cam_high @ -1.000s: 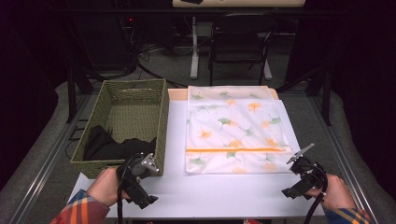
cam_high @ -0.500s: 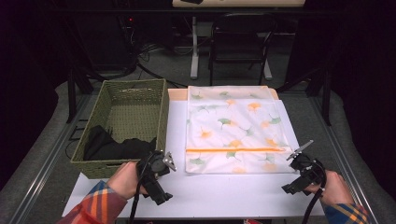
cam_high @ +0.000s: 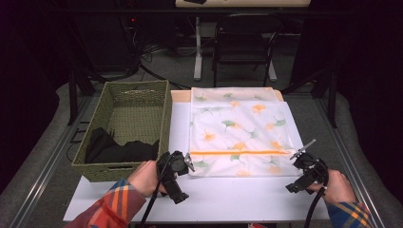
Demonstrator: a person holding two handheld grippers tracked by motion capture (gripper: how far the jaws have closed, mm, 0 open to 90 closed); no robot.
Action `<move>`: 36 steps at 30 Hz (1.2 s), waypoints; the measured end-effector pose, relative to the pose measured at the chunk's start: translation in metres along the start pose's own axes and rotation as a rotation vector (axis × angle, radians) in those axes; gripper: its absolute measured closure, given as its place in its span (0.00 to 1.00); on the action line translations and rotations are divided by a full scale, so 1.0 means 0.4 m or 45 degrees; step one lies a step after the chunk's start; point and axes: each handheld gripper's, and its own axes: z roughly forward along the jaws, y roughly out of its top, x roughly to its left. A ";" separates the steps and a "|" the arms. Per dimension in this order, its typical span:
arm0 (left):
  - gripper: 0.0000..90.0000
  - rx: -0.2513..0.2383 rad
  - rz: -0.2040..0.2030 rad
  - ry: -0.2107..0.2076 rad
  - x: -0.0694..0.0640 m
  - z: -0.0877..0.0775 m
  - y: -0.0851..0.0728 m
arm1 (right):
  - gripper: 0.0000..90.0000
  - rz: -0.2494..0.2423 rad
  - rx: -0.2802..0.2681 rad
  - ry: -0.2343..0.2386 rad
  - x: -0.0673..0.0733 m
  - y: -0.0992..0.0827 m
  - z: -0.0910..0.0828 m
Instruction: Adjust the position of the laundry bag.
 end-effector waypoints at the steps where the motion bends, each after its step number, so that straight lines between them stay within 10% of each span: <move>1: 0.00 -0.002 0.005 0.000 0.002 0.007 0.006 | 0.00 0.007 0.001 -0.006 -0.002 0.001 0.003; 22: 0.00 0.049 -0.032 -0.032 0.063 0.104 0.078 | 0.01 0.075 0.016 0.015 -0.048 0.021 0.042; 36: 0.02 0.065 -0.088 0.037 0.084 0.146 0.095 | 0.04 0.103 0.019 0.016 -0.064 0.046 0.066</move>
